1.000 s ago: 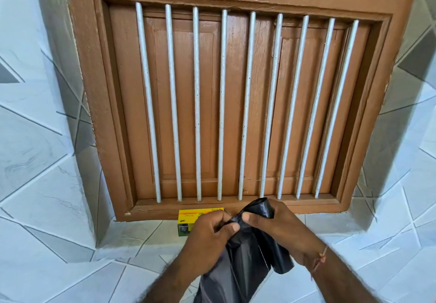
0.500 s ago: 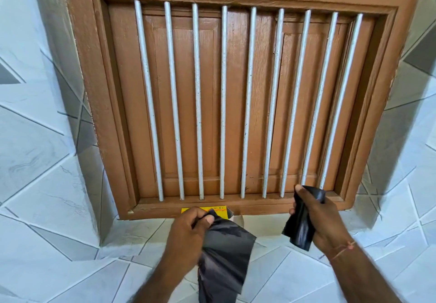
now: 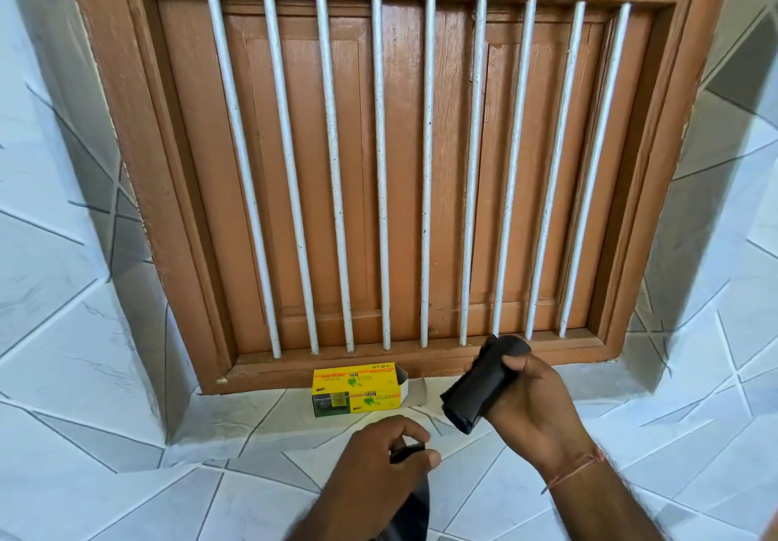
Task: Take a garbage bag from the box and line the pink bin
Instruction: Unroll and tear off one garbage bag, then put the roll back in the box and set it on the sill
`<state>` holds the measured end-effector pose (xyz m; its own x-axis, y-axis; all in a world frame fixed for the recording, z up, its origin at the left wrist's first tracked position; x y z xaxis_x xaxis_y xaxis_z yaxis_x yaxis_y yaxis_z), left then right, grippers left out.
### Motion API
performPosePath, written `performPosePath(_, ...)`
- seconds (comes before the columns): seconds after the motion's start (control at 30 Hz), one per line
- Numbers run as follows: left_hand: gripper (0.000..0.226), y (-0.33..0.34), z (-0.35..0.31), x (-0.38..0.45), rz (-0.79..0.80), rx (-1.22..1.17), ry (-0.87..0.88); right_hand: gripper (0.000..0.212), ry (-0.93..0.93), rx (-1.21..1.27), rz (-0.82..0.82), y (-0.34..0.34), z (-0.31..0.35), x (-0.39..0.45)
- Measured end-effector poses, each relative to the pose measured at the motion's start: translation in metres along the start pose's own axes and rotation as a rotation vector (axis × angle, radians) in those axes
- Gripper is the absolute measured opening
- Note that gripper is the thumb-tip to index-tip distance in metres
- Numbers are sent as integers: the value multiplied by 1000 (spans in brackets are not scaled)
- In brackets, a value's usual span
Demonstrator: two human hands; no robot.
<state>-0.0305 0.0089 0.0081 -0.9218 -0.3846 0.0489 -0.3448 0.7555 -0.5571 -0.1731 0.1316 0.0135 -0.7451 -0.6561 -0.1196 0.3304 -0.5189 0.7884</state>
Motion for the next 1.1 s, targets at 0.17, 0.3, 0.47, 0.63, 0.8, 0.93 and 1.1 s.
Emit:
performPosePath(0.17, 16, 8, 10, 6, 37, 62, -16, 28, -44, -84, 47, 1, 5, -1)
performPosePath(0.3, 30, -14, 10, 16, -56, 466, 42, 40, -92, -123, -19, -16, 17, -3)
performPosePath(0.47, 42, -25, -12, 55, -118, 884, 237, 44, -112, -120, -75, -29, 23, -5)
performPosePath(0.63, 38, -12, -22, 104, 0, 1065, 291, 45, -118, -122, -115, -35, 24, -9)
performPosePath(0.8, 24, 1, -16, 122, 96, 1175, 322, 44, -141, -142, -132, -46, 29, -14)
performPosePath(0.93, 34, -7, -10, 122, 109, 1095, 262, 43, -167, -133, -127, -49, 38, -17)
performPosePath(1.1, 62, -9, -33, 79, 2, 821, 360, 39, -284, -61, -107, -29, 55, -17)
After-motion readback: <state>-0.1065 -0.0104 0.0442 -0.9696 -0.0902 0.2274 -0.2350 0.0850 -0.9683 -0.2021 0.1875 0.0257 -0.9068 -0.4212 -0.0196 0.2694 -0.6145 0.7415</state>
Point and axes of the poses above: each hand's wrist, its own x-axis towards the middle knuckle, its own y-axis out of the palm, z = x × y, the point moved 10 cm from there along x, towards the middle knuckle, and after that the axes turned 2 degrees about y, right-handed, at the moved point
